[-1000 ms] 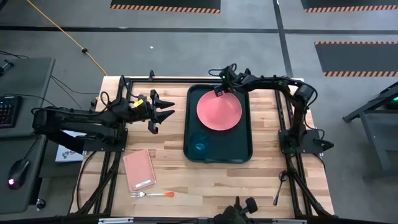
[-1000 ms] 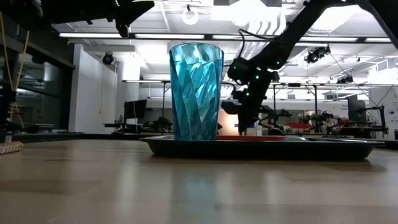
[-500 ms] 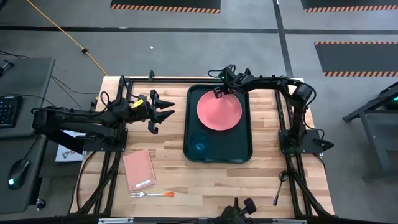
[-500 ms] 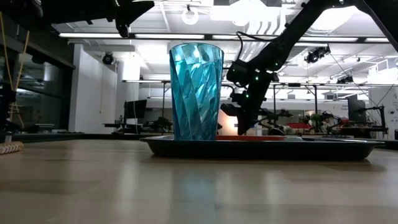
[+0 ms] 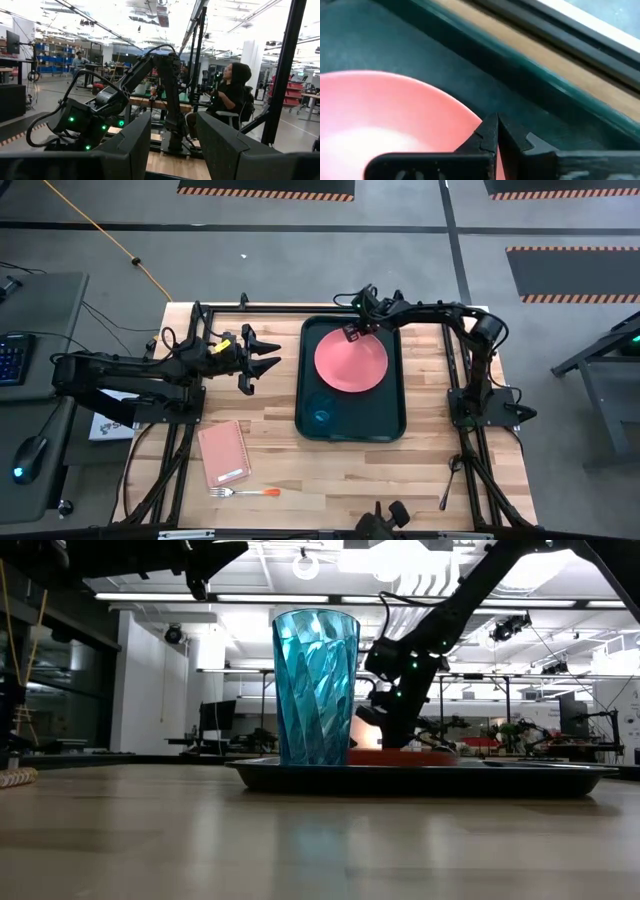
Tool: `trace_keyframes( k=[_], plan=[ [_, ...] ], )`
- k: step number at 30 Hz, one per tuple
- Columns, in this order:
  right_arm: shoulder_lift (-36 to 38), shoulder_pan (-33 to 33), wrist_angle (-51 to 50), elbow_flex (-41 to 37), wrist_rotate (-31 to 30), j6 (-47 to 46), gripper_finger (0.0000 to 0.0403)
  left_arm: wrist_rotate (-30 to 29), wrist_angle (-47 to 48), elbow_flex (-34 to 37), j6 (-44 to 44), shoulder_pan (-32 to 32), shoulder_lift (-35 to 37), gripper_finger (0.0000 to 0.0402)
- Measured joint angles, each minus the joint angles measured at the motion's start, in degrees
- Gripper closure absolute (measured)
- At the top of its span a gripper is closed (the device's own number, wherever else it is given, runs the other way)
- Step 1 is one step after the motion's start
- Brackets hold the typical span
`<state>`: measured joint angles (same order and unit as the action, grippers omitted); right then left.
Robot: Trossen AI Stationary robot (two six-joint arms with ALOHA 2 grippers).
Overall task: Pick and place plate/cup/fork/spoon on tray
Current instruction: Adjust the pink plate on the black table tray, then put the black spoon on the black tray to the bottom of the pink plate
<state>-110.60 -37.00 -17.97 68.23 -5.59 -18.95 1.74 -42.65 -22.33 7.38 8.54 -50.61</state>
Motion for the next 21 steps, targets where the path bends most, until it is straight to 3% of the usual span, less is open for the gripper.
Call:
trace_keyframes(
  k=[6,13,21],
  plan=[
    [5.2,0.6,-3.9,0.0,-1.2,2.9,0.0403,0.0,1.0,0.0,0.1,0.0,0.0,0.0252],
    [19.0,5.3,-20.3,-0.4,-9.2,3.9,0.0403,0.0,1.9,0.0,0.1,0.0,0.0,0.0252],
    [38.4,21.8,-29.6,-13.0,1.1,-6.7,0.0403,0.0,2.6,0.0,0.1,0.0,0.0,0.0252]
  ],
)
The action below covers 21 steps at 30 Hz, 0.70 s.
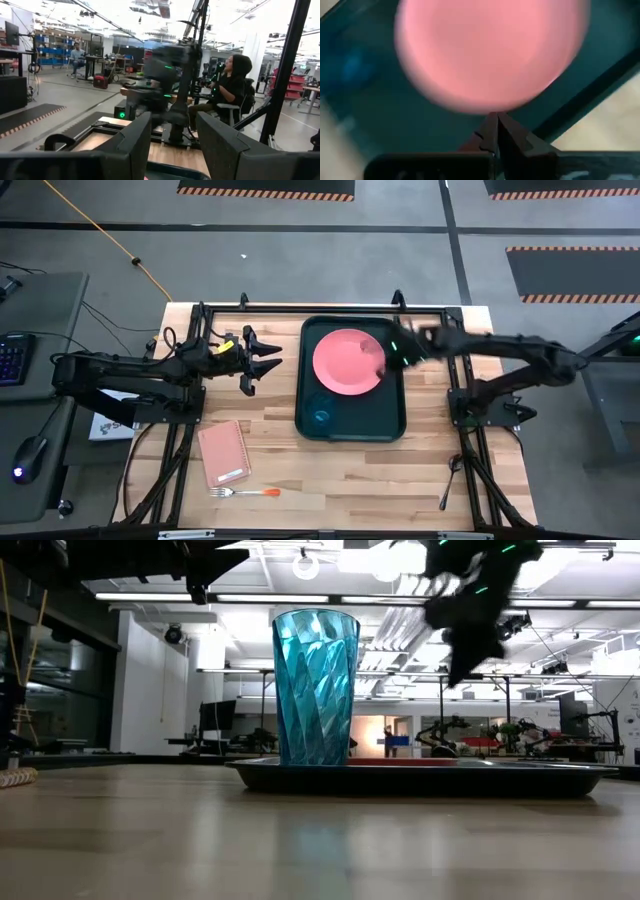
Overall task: Pick and place plate/cup/fork/spoon on tray
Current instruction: Put the black spoon on the black tray to the bottom of the pink plate
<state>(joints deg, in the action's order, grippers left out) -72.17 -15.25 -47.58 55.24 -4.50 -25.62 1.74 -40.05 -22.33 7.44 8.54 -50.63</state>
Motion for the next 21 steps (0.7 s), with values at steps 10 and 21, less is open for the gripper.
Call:
trace_keyframes(
  k=[10,21],
  plan=[
    [17.6,29.4,-0.4,-14.7,17.4,-34.2,0.0403,-0.8,-0.5,0.0,0.0,0.1,0.0,0.0252],
    [8.0,51.5,3.2,-13.9,27.7,-59.8,0.0403,-1.0,-0.4,0.0,-0.1,0.1,0.0,0.0252]
  ],
)
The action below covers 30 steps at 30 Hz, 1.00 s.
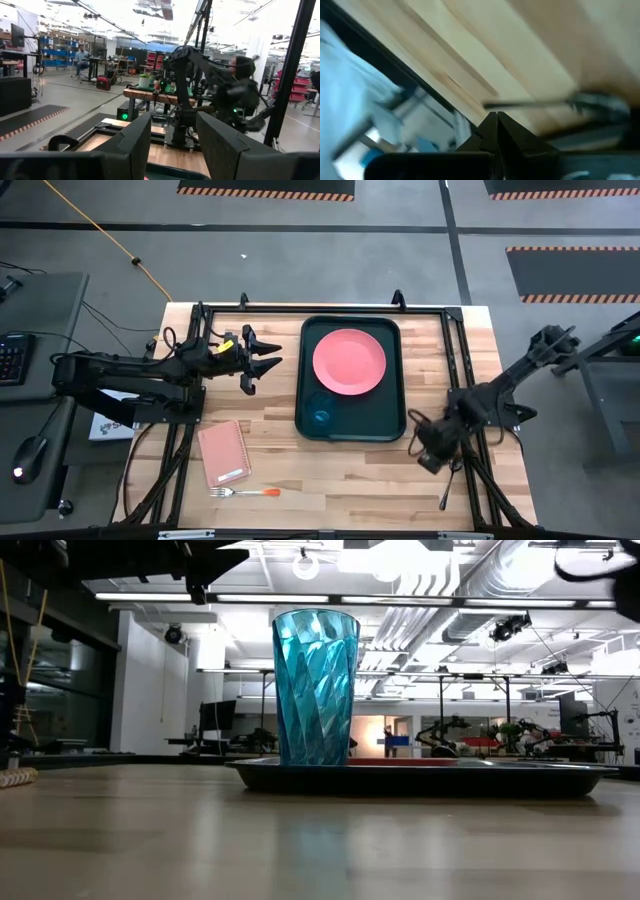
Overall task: Pick and place plate/cup/fork/spoon on tray
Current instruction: Put the black spoon on the black tray to the bottom of the pink plate
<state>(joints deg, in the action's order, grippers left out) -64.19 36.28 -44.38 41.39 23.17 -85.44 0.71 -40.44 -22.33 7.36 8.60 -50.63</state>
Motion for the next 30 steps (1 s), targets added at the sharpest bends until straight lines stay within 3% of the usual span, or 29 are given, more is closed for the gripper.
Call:
trace_keyframes(
  k=[8,30],
  plan=[
    [-11.5,6.7,-0.6,0.0,11.2,2.3,0.0403,0.0,0.1,0.0,0.0,0.0,0.0,0.0252],
    [-31.7,8.4,3.5,0.0,15.1,9.7,0.0403,0.1,0.1,0.0,0.0,0.0,0.0,0.0252]
  ],
)
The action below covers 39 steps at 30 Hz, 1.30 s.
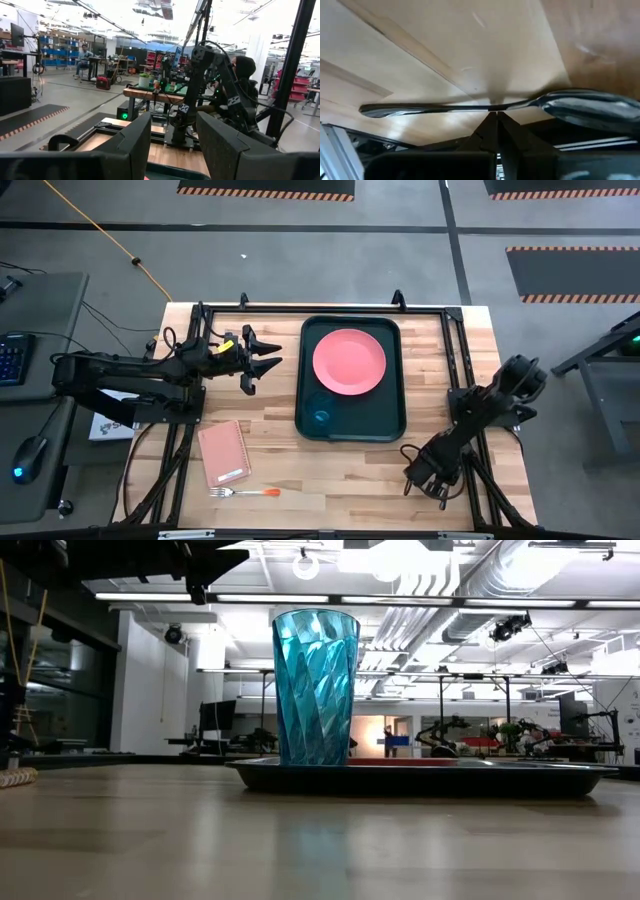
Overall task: Pick and place plate/cup/fork/spoon on tray
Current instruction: Put the black spoon on the black tray to the bottom of the pink plate
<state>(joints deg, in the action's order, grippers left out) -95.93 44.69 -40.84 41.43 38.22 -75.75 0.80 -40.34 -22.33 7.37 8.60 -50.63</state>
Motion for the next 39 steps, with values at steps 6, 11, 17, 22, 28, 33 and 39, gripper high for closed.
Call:
trace_keyframes(
  k=[6,11,17,22,28,33,39],
  plan=[
    [-0.5,-0.6,0.3,0.0,-1.5,2.9,0.0403,0.0,0.0,0.0,0.0,0.0,0.0,0.0252],
    [-0.4,-2.6,0.2,0.0,-1.9,7.5,0.0403,0.0,0.0,0.0,0.0,0.0,0.0,0.0252],
    [-0.4,-6.4,-0.3,0.0,-2.6,17.4,0.0403,0.0,0.0,0.0,0.0,0.0,0.0,0.0252],
    [-0.3,-9.9,-2.4,0.1,-4.2,24.3,0.0403,0.0,0.0,0.0,0.0,0.0,0.0,0.0252],
    [-0.3,-13.0,-6.3,1.5,-7.7,32.6,0.0403,0.0,0.0,0.0,0.0,0.0,0.0,0.0252],
    [-0.4,-15.0,-10.4,4.2,-13.8,36.8,0.0403,0.0,0.0,0.0,0.0,0.0,0.0,0.0252],
    [-0.4,-16.0,-16.8,8.7,-19.4,40.1,0.0403,0.0,0.0,0.0,0.1,0.0,0.0,0.0252]
  ],
)
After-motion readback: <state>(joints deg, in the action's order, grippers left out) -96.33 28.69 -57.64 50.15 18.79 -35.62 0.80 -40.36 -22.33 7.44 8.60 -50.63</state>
